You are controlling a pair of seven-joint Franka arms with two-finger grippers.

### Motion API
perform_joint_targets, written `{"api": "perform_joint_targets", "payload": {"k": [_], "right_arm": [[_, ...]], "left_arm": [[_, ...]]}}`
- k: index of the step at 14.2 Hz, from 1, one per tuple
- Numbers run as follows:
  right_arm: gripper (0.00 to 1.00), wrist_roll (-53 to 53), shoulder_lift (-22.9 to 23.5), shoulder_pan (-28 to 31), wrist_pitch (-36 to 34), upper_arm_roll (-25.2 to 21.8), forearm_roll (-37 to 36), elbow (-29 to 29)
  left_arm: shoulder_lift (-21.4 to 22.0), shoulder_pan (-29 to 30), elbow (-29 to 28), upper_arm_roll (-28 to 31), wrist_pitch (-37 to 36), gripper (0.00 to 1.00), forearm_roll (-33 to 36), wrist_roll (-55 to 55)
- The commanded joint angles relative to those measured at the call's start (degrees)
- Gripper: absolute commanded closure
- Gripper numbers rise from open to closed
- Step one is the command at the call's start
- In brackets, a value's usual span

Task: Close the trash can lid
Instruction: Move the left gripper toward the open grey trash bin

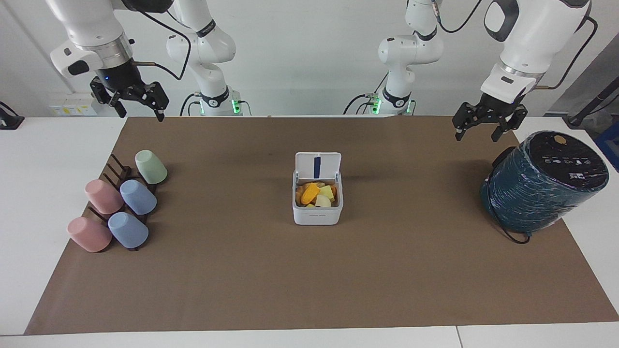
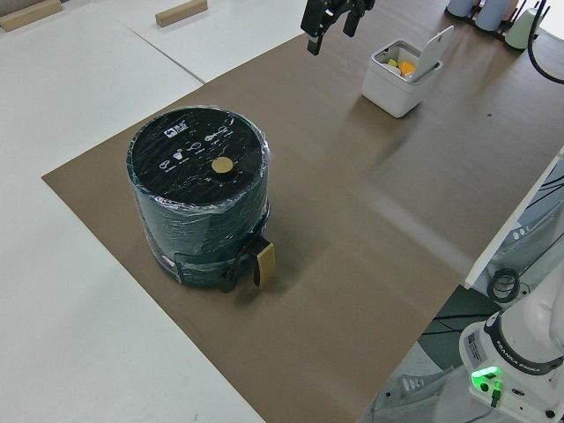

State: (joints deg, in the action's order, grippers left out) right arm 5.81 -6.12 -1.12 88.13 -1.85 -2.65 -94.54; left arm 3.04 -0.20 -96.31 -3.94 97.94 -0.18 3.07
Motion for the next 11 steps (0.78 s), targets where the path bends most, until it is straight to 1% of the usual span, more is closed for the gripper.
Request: {"api": "perform_joint_targets", "payload": {"k": [1, 5, 6, 8, 11], "right_arm": [[0.0, -0.19, -1.0, 0.42, -0.42, 0.44, 0.28, -0.82], [0.0, -0.19, -1.0, 0.5, -0.42, 0.44, 0.19, -0.82], [0.0, -0.19, -1.0, 0.42, -0.42, 0.35, 0.28, -0.82], [0.0, -0.19, -1.0, 0.51, -0.42, 0.35, 0.28, -0.82], [0.0, -0.19, -1.0, 0.51, -0.42, 0.44, 0.28, -0.82]], "left_arm": [[1.0, 0.64, -1.42, -0.37, 1.11, 0.0, 0.01, 0.8], [1.0, -0.06, -1.51, -0.46, 1.55, 0.0, -0.08, -0.26], [1.0, -1.28, -1.43, -0.55, 1.55, 0.0, -0.08, -0.35], [1.44, -4.79, -2.56, -0.55, 1.55, 0.0, -0.08, -2.35], [2.23, -11.73, -4.14, -0.72, 1.9, 0.0, -0.17, -12.79]]}}
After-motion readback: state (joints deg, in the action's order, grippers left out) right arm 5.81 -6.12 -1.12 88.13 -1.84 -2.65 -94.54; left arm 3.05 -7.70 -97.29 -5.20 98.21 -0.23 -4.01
